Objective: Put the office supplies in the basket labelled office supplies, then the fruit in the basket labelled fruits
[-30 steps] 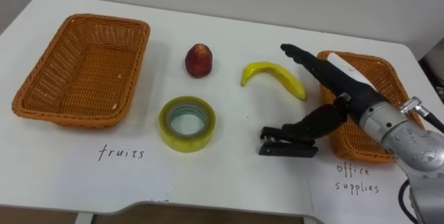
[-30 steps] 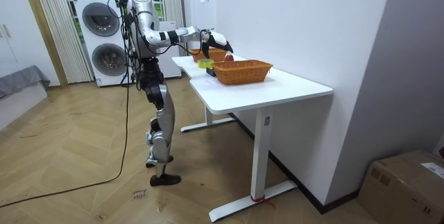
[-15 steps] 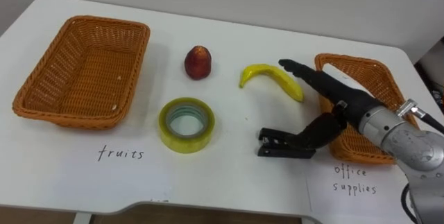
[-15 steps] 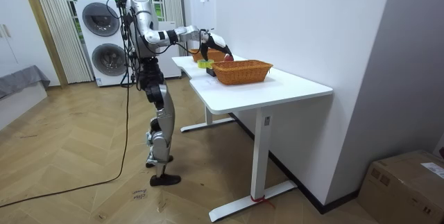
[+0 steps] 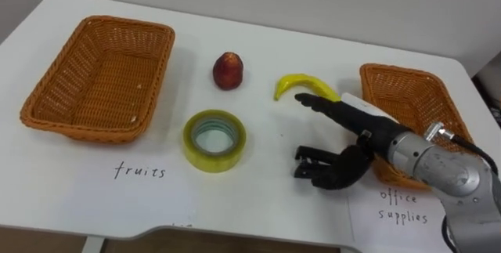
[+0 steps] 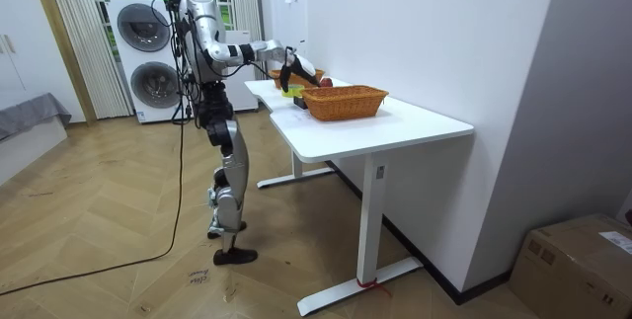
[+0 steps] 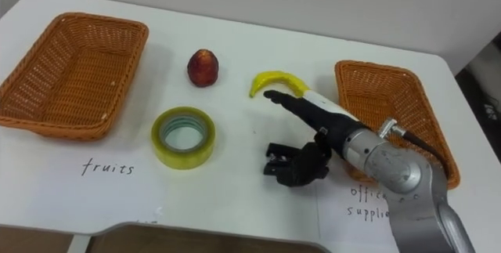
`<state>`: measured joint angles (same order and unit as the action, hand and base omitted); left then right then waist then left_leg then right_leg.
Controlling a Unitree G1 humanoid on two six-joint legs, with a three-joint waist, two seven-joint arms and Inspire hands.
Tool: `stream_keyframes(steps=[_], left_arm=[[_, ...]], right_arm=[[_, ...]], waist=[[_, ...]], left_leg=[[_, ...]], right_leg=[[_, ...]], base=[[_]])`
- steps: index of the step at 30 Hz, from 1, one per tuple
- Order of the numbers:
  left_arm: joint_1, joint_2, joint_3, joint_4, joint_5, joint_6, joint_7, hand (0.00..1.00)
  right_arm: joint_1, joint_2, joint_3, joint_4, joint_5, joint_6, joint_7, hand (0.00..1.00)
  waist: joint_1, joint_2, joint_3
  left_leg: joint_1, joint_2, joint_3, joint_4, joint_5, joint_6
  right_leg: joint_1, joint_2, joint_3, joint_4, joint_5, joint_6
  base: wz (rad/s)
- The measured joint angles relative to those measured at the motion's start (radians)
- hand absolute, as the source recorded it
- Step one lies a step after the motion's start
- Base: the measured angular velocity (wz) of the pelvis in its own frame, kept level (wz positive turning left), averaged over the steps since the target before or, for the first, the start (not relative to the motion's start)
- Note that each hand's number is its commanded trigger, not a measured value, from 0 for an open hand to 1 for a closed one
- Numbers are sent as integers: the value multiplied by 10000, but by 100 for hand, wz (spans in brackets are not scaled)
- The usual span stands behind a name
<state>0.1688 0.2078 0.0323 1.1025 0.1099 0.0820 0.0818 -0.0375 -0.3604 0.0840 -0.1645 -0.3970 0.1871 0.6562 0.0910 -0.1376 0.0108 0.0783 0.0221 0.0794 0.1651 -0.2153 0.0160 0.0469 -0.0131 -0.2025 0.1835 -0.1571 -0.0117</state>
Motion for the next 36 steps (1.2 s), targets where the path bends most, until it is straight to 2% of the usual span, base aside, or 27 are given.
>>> stream_keyframes(steps=[3,9,16,20,36], left_arm=[[-39,13,-64,-62,-17,-6,-4,0],[-3,32,-272,-305,-200,-6,19,0],[14,41,-494,-387,-369,1,54,0],[22,44,-611,-435,-407,1,98,0],[24,32,-753,-440,-597,-1,151,0]], right_arm=[[13,1,145,9,-8,22,55,0],[13,0,143,9,-32,113,192,0],[13,0,143,65,-46,134,192,0],[14,0,144,424,-54,176,192,0],[9,0,126,774,-528,237,145,0]], waist=[[11,18,-28],[-13,114,5],[-14,232,-55],[-10,246,-62],[-7,302,-23]], left_leg=[[-60,-20,24,32,8,-5],[-69,-18,20,30,9,-3],[-27,-23,13,26,10,-2],[-17,-22,12,28,14,2],[-31,-45,8,11,17,3]], right_leg=[[-104,8,-20,14,37,-16],[-124,9,-28,8,45,-16],[-121,5,33,5,45,-16],[-116,0,43,10,45,-16],[-122,18,68,8,45,-16]], base=[[-3],[-1],[0],[0],[0]])
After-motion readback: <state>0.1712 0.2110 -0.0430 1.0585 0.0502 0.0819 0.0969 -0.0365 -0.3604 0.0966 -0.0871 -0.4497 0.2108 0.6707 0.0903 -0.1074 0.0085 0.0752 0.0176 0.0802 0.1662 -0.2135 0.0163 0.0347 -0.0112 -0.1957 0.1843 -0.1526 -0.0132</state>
